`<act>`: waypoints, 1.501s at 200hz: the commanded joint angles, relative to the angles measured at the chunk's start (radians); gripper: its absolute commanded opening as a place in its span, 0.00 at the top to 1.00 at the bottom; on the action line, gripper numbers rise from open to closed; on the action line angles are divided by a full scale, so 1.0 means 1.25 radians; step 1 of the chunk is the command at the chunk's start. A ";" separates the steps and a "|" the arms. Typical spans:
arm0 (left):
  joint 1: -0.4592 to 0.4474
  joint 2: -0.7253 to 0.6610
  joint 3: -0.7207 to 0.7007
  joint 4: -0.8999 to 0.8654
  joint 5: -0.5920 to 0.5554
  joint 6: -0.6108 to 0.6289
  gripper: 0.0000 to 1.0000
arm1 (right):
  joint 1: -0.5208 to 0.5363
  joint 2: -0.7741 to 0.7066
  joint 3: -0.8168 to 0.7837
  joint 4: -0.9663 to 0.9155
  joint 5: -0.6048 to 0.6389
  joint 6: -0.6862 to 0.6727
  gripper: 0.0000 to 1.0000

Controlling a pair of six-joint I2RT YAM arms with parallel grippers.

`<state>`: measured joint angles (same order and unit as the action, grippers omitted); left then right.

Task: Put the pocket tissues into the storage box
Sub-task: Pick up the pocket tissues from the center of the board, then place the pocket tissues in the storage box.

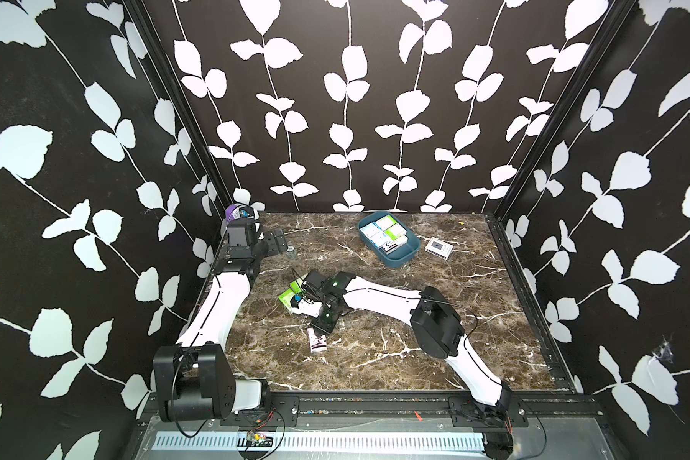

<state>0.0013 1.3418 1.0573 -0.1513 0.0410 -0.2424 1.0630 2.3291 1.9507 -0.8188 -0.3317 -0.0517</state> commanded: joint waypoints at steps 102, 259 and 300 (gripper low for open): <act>0.003 -0.010 0.005 0.023 0.029 -0.030 0.01 | -0.398 -0.313 -0.295 0.304 0.026 0.284 1.00; 0.003 -0.034 0.016 -0.004 0.001 0.005 0.01 | -0.632 -0.013 0.145 0.020 0.156 0.136 1.00; 0.003 -0.032 0.019 -0.002 0.004 0.003 0.01 | -0.632 -0.019 0.126 0.011 0.200 0.134 0.80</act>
<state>0.0017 1.3289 1.0576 -0.1516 0.0490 -0.2497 0.2718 2.3196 2.0750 -0.7742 -0.1299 0.1303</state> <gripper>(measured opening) 0.989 0.188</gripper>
